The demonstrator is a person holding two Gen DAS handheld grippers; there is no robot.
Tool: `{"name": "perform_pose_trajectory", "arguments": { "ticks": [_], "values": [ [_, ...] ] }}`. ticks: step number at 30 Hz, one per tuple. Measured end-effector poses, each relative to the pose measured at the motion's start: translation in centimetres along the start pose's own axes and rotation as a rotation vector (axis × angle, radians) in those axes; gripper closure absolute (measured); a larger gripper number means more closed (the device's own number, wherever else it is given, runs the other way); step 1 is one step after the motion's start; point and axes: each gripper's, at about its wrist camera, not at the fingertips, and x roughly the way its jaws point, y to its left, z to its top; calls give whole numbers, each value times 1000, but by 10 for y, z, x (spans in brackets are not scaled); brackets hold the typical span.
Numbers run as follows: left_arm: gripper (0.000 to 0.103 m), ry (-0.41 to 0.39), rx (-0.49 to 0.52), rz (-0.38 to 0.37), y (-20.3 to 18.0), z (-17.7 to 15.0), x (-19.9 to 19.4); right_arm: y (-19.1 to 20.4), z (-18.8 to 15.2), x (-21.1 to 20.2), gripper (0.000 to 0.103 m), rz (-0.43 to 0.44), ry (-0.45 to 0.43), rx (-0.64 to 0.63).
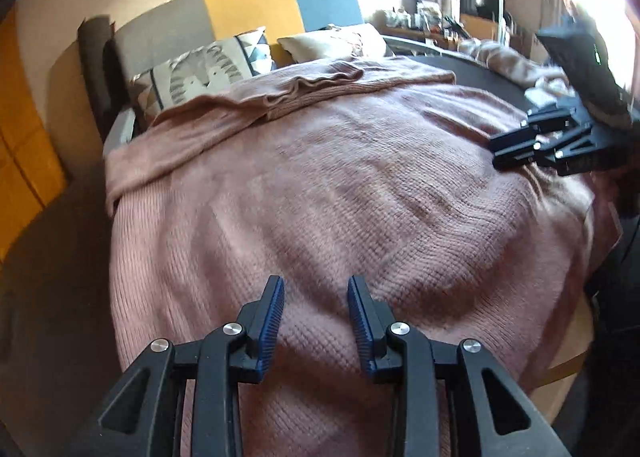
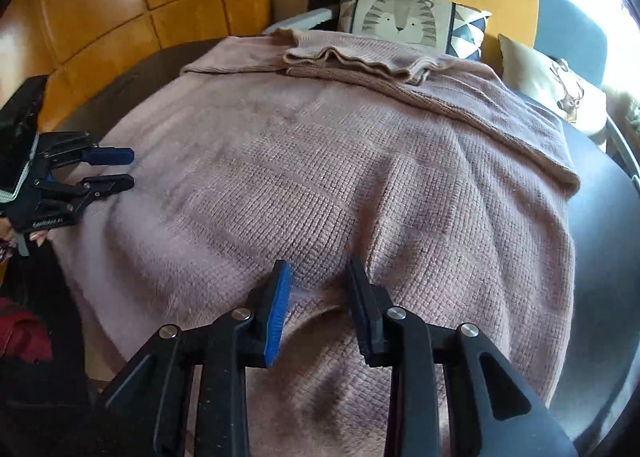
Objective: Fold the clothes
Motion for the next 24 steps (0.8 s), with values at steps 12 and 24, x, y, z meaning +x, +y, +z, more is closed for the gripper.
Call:
{"name": "perform_pose_trajectory", "arguments": {
  "ticks": [12,24],
  "values": [
    [70,-4,-117,-52,-13,34,24,55,44,17,71,51,30,-87],
    [70,-59,-112,-30,-27,-6,-10,32,-3,-32,65,21,-52,-69]
  ]
}}
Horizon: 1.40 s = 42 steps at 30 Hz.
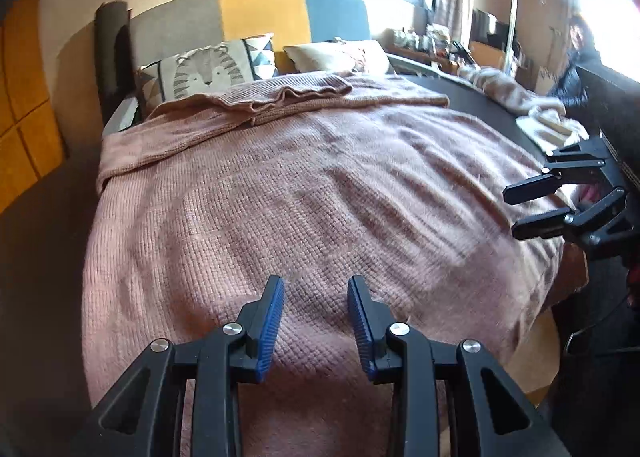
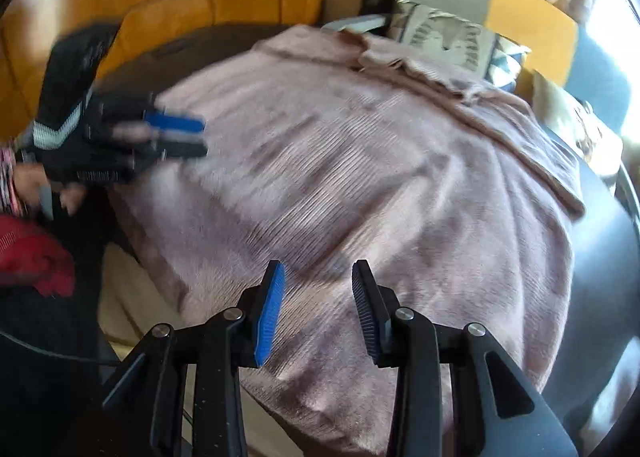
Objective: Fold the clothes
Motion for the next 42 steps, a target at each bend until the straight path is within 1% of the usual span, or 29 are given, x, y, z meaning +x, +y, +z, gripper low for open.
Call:
{"name": "perform_pose_trajectory", "arguments": {
  "ticks": [2,5,6,7,9,11,12,15,17,19,20,21,23,24,26,31,36,37,39,41,42],
  "values": [
    [70,-17,-15,-15,-4,3,2,-7,8,6,65,-12,-1,48],
    [70,-10,30,-13,-17,7,8,-15,19,18,66,-36,11,107],
    [70,-2,59,3,-22,7,11,-17,20,25,75,-30,32,112],
    [70,8,91,22,-27,6,13,-19,21,31,79,-22,55,117],
    [69,4,116,36,-28,2,12,-18,15,38,79,-4,95,90],
    [69,12,105,29,-24,-1,10,-19,6,32,79,26,92,82],
    [69,16,91,21,-22,-1,8,-23,2,28,79,51,96,107],
    [70,25,54,9,-20,6,10,-32,7,17,79,33,35,156],
    [70,17,61,-3,-27,15,15,-39,11,9,79,18,-9,188],
    [70,11,70,-12,-34,24,21,-36,23,18,79,-21,-12,168],
    [70,12,83,-5,-37,27,25,-36,30,25,83,-31,-9,158],
    [70,18,100,7,-42,30,29,-35,36,32,91,-41,-7,149],
    [70,40,115,17,-45,30,36,-33,40,43,92,-49,15,133],
    [69,43,116,19,-45,28,37,-33,39,50,96,-52,36,123],
    [69,33,101,18,-42,24,36,-31,31,56,98,-54,89,108],
    [69,25,27,-16,-32,19,37,-27,-3,35,98,4,122,128],
    [69,0,36,4,-36,15,37,-17,-23,24,98,21,116,102],
    [69,-1,40,6,-36,15,36,-20,-22,22,98,32,114,121],
    [69,5,49,5,-36,17,33,-27,-22,7,98,40,66,168],
    [69,2,43,-8,-38,22,28,-38,-23,-6,98,-30,32,181],
    [69,-24,35,-40,-39,25,24,-43,-23,-13,98,-69,16,186]
  ]
}}
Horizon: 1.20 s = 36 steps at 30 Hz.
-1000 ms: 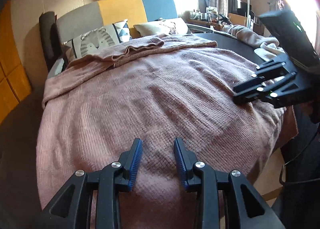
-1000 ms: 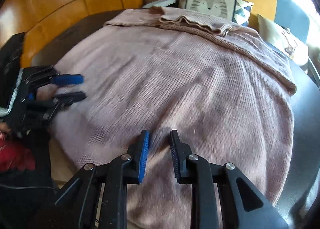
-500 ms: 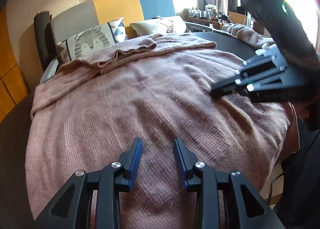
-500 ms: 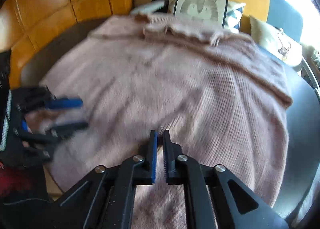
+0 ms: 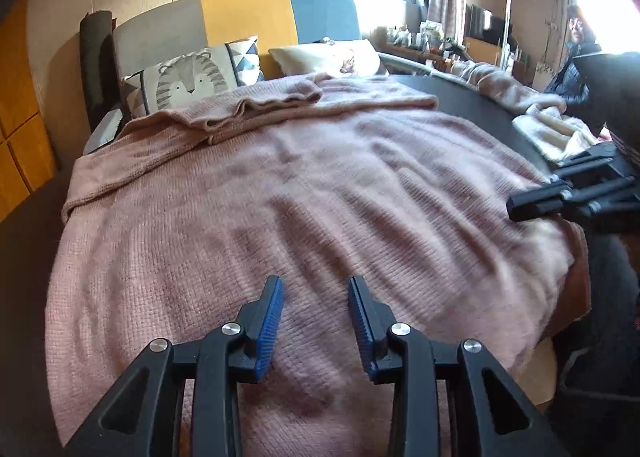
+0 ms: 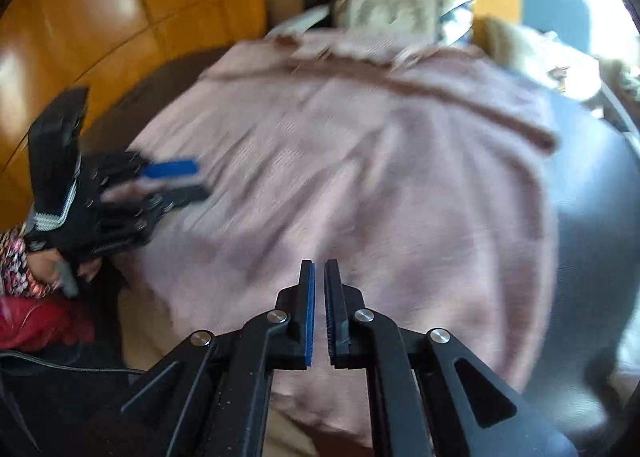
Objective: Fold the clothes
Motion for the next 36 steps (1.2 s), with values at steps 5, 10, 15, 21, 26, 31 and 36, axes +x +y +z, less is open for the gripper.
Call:
{"name": "perform_pose_trajectory", "arguments": {
  "ticks": [5,10,15,21,26,31,36],
  "values": [
    [69,-28,67,-49,-24,19,9,-27,-15,9,98,-89,70,27],
    [68,26,75,-48,-24,10,29,-49,-40,1,98,-196,82,62],
    [68,10,75,-41,-24,8,24,-56,-40,-4,95,-143,85,121],
    [68,6,121,-10,-33,7,16,-31,-36,-7,93,-124,53,34],
    [68,31,33,-2,-3,-6,7,-50,-42,-4,93,-102,73,91],
    [68,13,-75,32,43,-30,-23,-51,-44,-9,92,-89,75,107],
    [68,37,-179,170,96,-50,-57,-52,-45,-9,88,-77,76,134]
  ]
}}
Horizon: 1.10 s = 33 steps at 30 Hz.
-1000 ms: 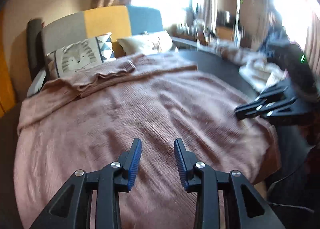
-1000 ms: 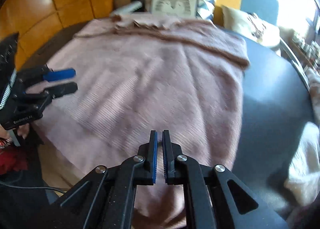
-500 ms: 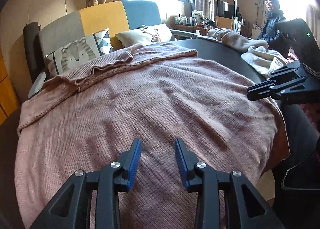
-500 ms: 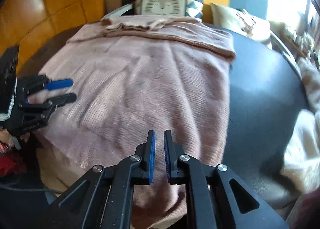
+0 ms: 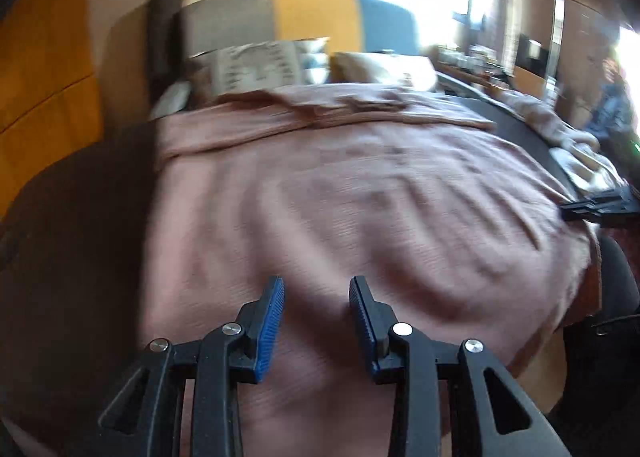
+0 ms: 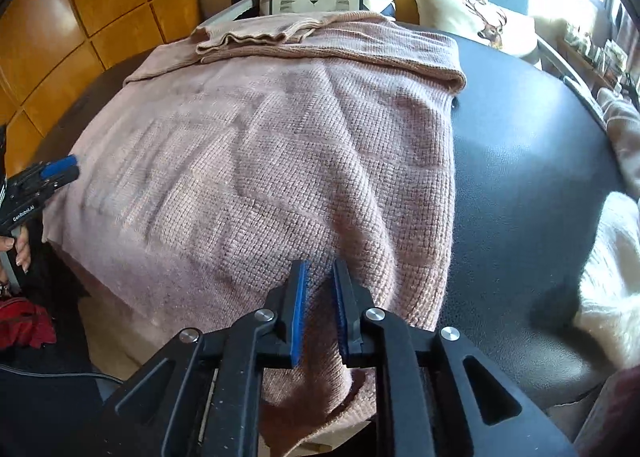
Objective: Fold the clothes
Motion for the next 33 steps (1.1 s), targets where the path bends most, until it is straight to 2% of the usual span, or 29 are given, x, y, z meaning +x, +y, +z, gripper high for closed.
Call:
{"name": "perform_pose_trajectory", "arguments": {
  "ticks": [3,6,8,10,14,17,19,25,26,27,28,33],
  "values": [
    [68,81,-112,53,43,-13,-6,-1,0,1,88,1,-1,5],
    [68,72,-202,4,67,-22,-19,-1,1,2,88,-2,-2,6],
    [68,99,-216,90,77,-26,-21,0,2,3,88,-6,5,2],
    [68,94,-269,82,89,-30,-25,-1,3,2,88,-5,9,5],
    [68,80,-427,-96,106,-35,-29,-5,4,-4,85,28,-2,45],
    [68,97,-458,-206,105,-39,-26,-18,-1,-11,66,74,-19,119],
    [68,112,-474,-264,104,-42,-24,-29,-6,-15,65,110,-22,172],
    [68,152,-532,-360,109,-56,-30,-55,-24,-29,65,104,-4,265],
    [68,159,-531,-370,109,-58,-31,-58,-27,-31,60,105,3,270],
    [68,166,-530,-380,109,-60,-32,-60,-30,-33,48,105,9,275],
    [68,171,-529,-389,109,-62,-34,-61,-33,-32,45,122,19,281],
    [66,166,-537,-433,106,-67,-31,-63,-42,-24,45,200,59,308]
  ]
}}
